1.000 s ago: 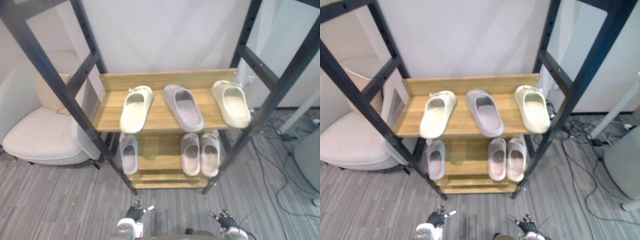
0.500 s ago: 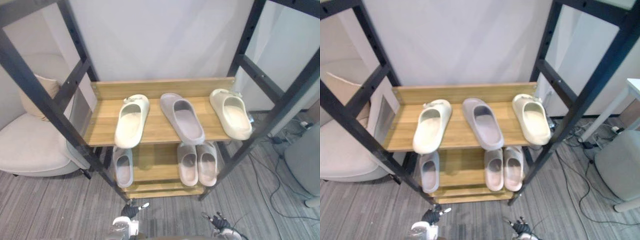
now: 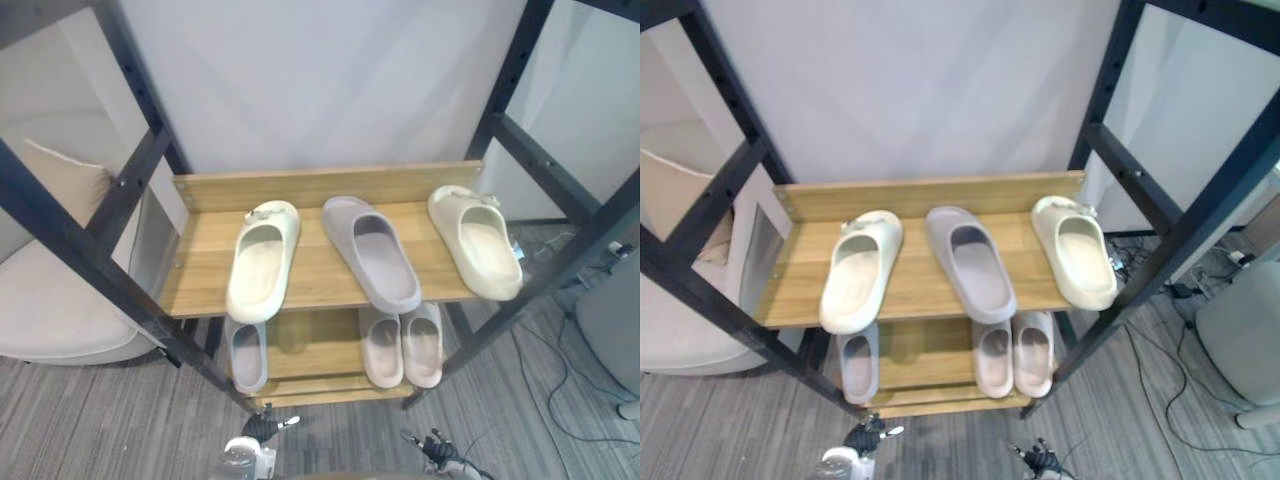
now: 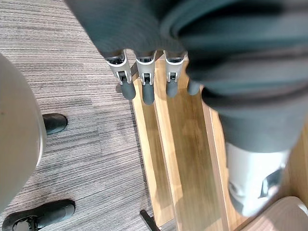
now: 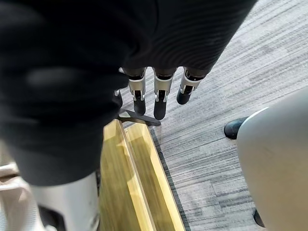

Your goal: Organize the slippers on the shoe rack

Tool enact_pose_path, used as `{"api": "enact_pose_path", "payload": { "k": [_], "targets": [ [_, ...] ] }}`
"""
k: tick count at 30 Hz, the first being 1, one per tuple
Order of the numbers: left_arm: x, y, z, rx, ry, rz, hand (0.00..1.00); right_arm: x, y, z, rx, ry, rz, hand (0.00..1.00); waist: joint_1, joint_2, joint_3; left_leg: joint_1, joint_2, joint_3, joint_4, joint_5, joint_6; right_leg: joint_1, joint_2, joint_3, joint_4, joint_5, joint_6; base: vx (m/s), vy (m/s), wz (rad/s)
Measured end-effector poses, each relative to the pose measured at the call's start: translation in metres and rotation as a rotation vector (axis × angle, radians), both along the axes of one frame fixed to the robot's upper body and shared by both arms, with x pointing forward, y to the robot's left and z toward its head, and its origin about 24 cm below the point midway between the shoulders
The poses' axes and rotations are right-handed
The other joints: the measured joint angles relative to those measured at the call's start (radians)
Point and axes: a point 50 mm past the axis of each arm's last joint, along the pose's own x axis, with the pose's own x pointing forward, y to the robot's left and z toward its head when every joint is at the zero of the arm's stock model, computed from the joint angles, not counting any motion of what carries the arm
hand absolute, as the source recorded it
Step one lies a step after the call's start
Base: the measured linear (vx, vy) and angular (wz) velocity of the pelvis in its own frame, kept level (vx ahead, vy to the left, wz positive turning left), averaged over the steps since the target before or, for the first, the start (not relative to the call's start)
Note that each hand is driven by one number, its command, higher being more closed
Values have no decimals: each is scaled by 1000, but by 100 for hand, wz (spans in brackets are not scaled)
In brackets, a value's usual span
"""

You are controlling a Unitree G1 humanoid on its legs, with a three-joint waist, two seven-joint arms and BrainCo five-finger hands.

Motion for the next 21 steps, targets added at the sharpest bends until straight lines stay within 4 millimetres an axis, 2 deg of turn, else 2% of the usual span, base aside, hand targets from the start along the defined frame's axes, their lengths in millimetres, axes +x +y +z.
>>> {"api": "enact_pose_path", "payload": {
  "k": [3, 7, 9, 11, 21],
  "targets": [
    [0, 1, 0, 2, -1, 1, 0, 11, 0, 14, -43, -110, 99, 0, -1, -2, 0, 0, 0, 0, 0, 0, 0, -3, 0, 7, 0, 6, -1, -63, -4, -3],
    [-2, 4, 0, 10, 2, 2, 0, 33, 4, 50, -107, -335, 227, 0, -11, -8, -3, -8, 2, 5, -5, 3, 2, -24, 5, 30, -4, 26, 2, -90, 2, -15],
    [-4, 5, -1, 14, 4, 2, 0, 39, 5, 68, -122, -431, 239, 0, -20, -14, -7, -8, 2, 8, -13, 10, 2, -32, 5, 36, -7, 30, 5, -102, -5, -9],
    [-4, 6, 0, 19, 4, -5, 0, 42, 6, 89, -155, -534, 276, 0, -25, -18, -5, -10, 1, 9, -20, 17, 2, -39, 5, 42, -8, 37, 5, -78, -5, -6],
    [-9, 7, -1, 26, 0, -31, 0, 54, 10, 164, -249, -878, 331, 0, -57, -15, -6, -20, 4, 21, -35, 34, 2, -57, 10, 61, -28, 62, 6, -33, -10, -5]
  ]
}}
